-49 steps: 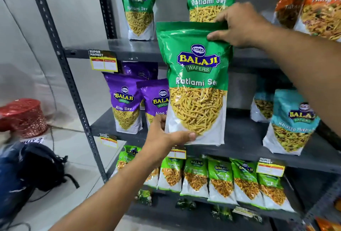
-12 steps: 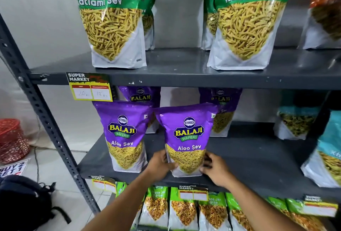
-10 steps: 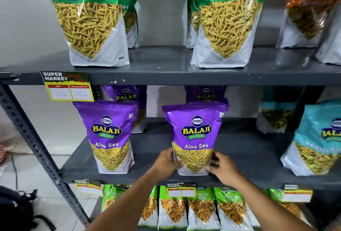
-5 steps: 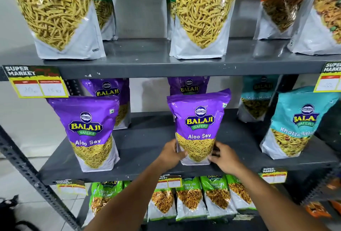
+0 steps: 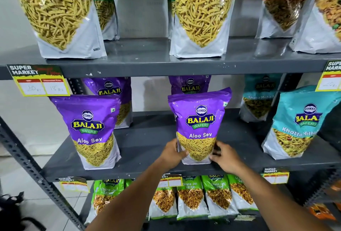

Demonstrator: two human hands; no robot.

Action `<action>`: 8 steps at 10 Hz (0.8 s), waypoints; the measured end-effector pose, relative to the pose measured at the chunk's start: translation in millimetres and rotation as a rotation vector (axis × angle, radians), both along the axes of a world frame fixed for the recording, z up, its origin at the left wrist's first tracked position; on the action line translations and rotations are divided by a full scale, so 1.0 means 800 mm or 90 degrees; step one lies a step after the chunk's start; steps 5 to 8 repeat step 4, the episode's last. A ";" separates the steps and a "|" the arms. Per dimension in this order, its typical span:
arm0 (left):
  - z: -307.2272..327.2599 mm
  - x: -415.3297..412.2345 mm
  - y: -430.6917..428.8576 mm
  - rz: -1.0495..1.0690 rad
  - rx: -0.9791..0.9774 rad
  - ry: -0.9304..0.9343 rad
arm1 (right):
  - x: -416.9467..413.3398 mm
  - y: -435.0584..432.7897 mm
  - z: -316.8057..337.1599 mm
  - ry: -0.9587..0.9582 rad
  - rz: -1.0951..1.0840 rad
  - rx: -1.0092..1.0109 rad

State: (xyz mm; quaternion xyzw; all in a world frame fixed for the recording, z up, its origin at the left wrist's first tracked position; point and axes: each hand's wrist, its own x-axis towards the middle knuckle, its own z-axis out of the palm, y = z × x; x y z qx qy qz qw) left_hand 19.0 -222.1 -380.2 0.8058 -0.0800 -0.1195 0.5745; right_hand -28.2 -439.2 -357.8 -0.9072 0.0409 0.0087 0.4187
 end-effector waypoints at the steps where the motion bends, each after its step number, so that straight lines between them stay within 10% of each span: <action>1: 0.000 0.000 0.000 0.001 0.003 -0.003 | 0.002 -0.001 -0.002 0.000 -0.005 0.002; 8: 0.033 -0.054 0.011 0.057 0.168 -0.163 | -0.037 0.003 0.005 -0.142 -0.071 -0.111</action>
